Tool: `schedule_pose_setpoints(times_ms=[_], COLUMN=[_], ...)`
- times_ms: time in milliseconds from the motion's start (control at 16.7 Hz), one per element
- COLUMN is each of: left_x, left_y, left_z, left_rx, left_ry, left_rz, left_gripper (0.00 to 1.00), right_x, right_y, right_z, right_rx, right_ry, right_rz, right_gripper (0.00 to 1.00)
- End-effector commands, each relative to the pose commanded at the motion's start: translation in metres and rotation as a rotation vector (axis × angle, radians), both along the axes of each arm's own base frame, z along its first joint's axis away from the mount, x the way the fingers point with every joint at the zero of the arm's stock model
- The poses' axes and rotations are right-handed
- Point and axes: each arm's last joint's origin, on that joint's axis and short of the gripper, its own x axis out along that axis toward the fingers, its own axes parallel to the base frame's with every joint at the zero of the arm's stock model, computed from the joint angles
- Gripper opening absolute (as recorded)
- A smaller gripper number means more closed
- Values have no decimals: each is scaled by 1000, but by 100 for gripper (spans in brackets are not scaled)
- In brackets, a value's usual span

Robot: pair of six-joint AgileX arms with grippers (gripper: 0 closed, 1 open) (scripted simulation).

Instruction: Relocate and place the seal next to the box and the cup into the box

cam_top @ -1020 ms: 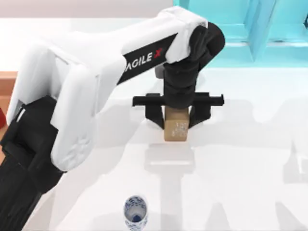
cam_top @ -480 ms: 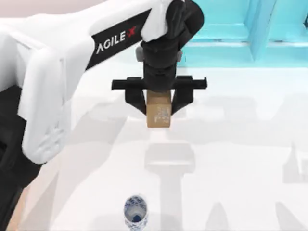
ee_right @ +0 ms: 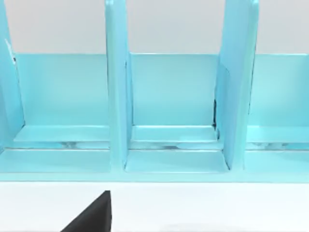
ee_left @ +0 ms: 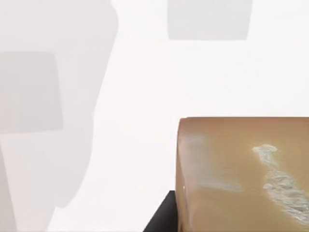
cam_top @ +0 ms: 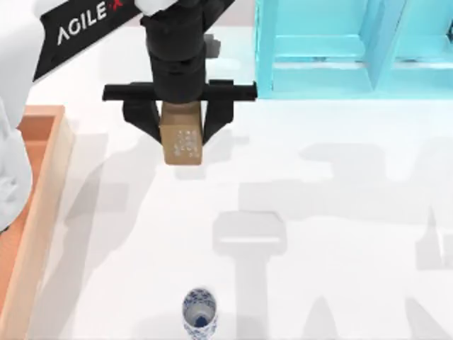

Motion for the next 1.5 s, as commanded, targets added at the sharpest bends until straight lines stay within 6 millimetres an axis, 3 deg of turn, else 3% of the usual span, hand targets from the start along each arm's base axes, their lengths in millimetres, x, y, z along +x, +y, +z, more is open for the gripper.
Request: schedule_pose_setpoints(times_ms=[180,360,900,1320,1500], left_x=[-1,-12,-87,-92,-92], left_y=[1,20,95,98,100], left_z=[1,13,22,21,3], left_rx=[-1,-9,0,1,3], left_ry=[-4,-17,4,3,9], left_rz=[-4,1,-5,-11,-8], left_gripper=[0,0,0,0,0], right_x=[0,0,0,0,0], right_y=[0,0,0,0,0], right_z=[0,0,0,0,0], right_rx=[0,0,0,0,0], right_ry=[0,0,0,0,0], right_rz=[0,0,0,0,0], right_gripper=[100,100,100,100,100])
